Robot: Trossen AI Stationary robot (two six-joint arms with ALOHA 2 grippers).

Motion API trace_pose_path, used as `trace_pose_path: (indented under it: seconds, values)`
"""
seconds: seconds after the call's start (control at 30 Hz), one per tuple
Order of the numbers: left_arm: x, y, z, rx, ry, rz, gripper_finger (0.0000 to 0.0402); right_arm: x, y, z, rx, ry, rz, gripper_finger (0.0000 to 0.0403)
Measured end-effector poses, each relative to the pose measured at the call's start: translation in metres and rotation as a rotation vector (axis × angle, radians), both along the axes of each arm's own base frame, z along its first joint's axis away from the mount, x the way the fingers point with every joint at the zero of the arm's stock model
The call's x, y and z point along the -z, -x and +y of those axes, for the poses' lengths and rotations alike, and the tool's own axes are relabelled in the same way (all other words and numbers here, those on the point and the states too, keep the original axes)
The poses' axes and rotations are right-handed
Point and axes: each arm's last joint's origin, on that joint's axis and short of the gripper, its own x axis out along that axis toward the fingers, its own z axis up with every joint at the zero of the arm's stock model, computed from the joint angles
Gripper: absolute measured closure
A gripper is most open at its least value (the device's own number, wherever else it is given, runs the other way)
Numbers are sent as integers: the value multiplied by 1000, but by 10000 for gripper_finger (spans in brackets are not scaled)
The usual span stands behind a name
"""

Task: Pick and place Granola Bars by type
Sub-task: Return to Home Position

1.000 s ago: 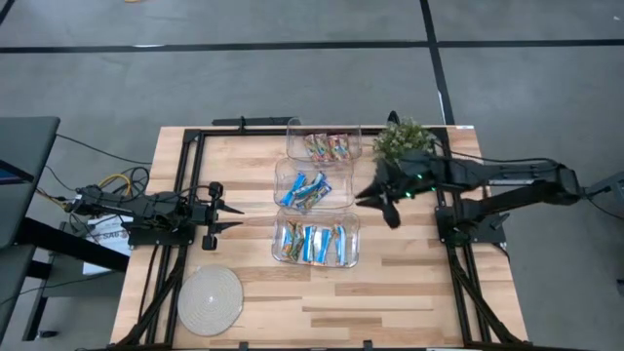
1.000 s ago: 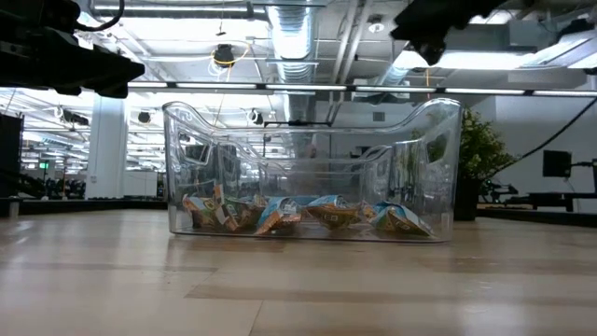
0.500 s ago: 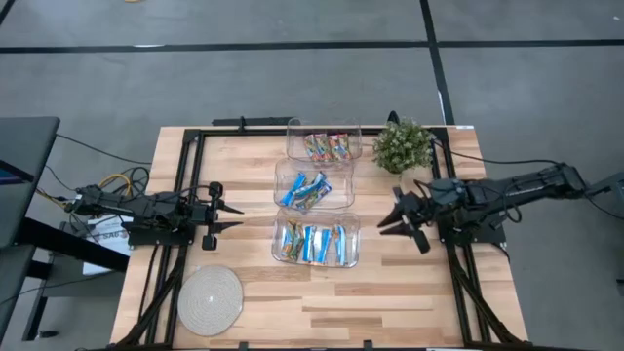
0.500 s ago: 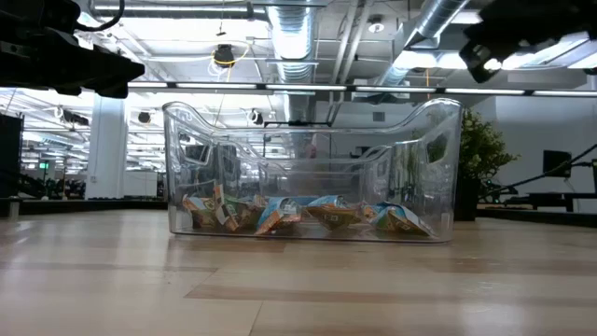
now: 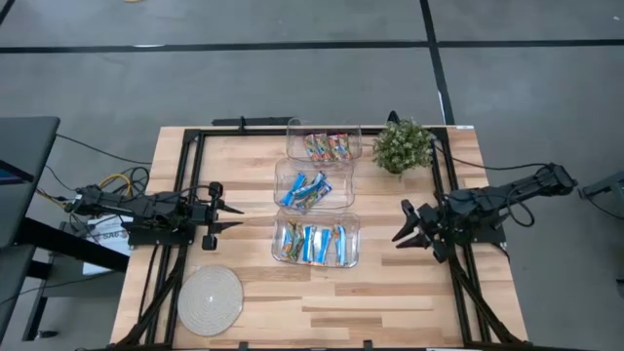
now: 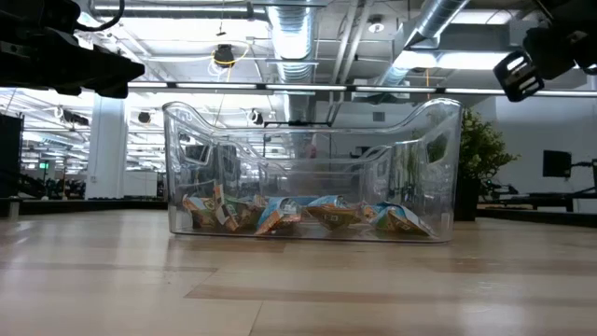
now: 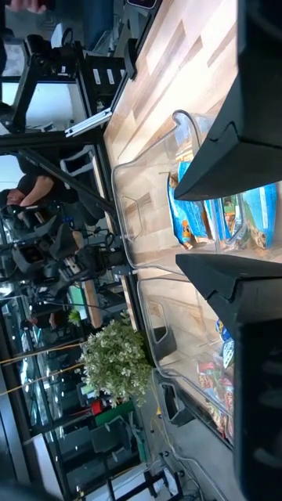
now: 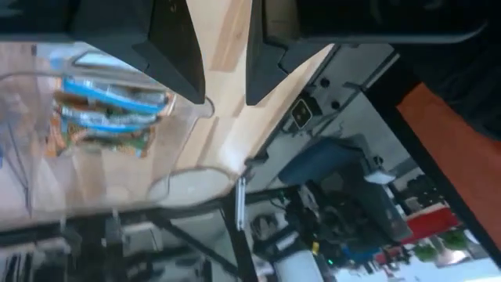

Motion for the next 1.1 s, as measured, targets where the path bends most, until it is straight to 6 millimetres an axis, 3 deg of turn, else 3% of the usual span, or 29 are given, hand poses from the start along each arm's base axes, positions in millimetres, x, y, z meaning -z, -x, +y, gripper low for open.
trace_pose_path:
  seconds: [0.43,0.8,1.1]
  values:
    - [0,0,0,0,0,0,287,33,6,-2,-13,32,-204,315]
    - [0,0,0,0,0,-1,287,40,10,-4,-2,63,-170,315]
    - [0,0,0,0,0,-1,287,45,16,-11,131,131,-142,315]
